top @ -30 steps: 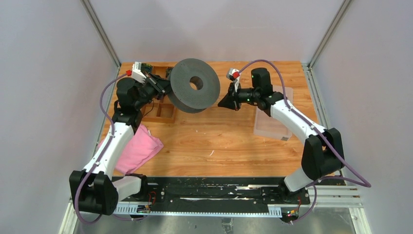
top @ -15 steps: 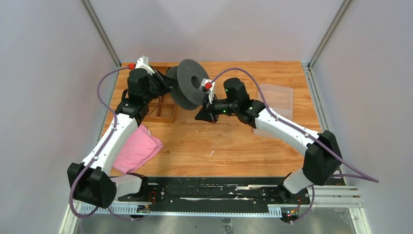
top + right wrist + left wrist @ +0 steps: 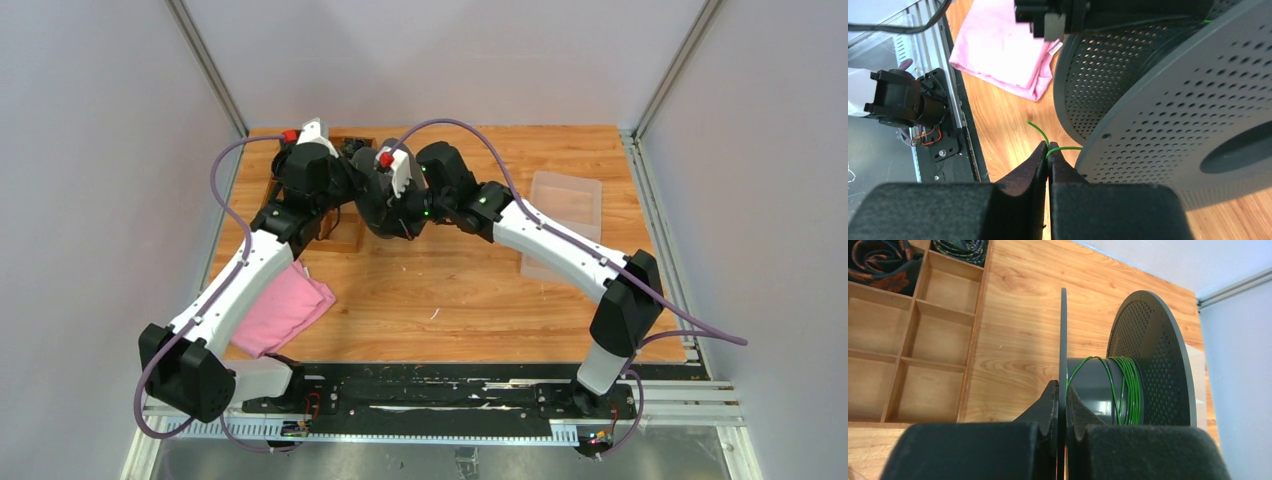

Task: Wrap the cables
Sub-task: Wrap the cable around the cable reel.

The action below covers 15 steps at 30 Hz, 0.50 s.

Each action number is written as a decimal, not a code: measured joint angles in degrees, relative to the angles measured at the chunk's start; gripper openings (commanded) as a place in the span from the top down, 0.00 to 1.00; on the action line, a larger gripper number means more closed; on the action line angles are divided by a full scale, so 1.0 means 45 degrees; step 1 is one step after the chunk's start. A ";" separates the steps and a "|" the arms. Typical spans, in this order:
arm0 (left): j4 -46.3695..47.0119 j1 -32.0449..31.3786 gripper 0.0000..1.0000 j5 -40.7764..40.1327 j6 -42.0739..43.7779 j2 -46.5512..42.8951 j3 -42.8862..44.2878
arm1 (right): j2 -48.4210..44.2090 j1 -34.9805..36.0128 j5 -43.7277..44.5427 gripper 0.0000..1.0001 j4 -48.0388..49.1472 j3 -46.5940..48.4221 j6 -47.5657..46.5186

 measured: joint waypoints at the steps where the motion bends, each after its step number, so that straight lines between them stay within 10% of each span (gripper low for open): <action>1: -0.0039 -0.0087 1.00 -0.0185 0.0083 0.0063 0.0000 | 0.0087 0.0005 0.0151 0.99 -0.0165 0.0170 0.0063; 15: -0.0631 -0.1690 1.00 -0.1088 0.2535 0.1379 0.1127 | 0.0321 0.0053 0.1506 0.99 -0.1919 0.0860 0.0369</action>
